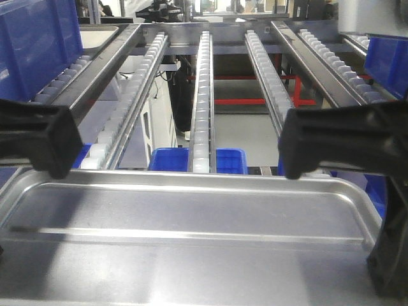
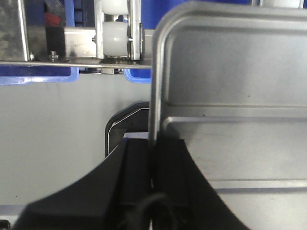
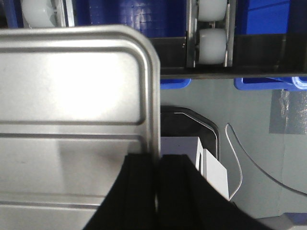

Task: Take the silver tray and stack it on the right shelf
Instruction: 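Hold the tray level with both grippers while the base drives away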

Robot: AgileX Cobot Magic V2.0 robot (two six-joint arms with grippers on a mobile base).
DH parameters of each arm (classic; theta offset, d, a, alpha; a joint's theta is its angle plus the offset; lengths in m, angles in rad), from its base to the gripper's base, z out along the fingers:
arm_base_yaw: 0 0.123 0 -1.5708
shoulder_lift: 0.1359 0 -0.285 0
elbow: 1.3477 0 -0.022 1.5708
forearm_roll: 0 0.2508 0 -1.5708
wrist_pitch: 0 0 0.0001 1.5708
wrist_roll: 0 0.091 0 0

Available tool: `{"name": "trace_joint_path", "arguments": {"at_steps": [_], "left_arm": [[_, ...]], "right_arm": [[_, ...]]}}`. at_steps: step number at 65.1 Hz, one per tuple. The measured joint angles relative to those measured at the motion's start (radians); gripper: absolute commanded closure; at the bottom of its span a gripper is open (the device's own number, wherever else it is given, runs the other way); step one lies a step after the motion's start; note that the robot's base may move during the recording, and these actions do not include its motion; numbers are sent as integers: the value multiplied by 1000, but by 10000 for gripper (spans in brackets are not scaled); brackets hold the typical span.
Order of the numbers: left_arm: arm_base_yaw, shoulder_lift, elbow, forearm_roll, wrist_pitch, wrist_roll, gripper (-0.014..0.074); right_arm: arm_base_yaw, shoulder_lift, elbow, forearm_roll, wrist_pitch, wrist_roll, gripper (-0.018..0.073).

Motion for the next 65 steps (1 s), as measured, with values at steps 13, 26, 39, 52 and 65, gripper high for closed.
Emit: {"name": "trace_joint_path", "arguments": {"at_steps": [13,26,39,52,65], "left_arm": [[0,0,0,0,0,0,697],[0,0,0,0,0,0,697],[0,0,0,0,0,0,697],[0,0,0,0,0,0,697],[0,0,0,0,0,0,697]], "right_arm": [[0,0,0,0,0,0,490],[0,0,0,0,0,0,490],[0,0,0,0,0,0,490],[0,0,0,0,0,0,490],[0,0,0,0,0,0,490]]}}
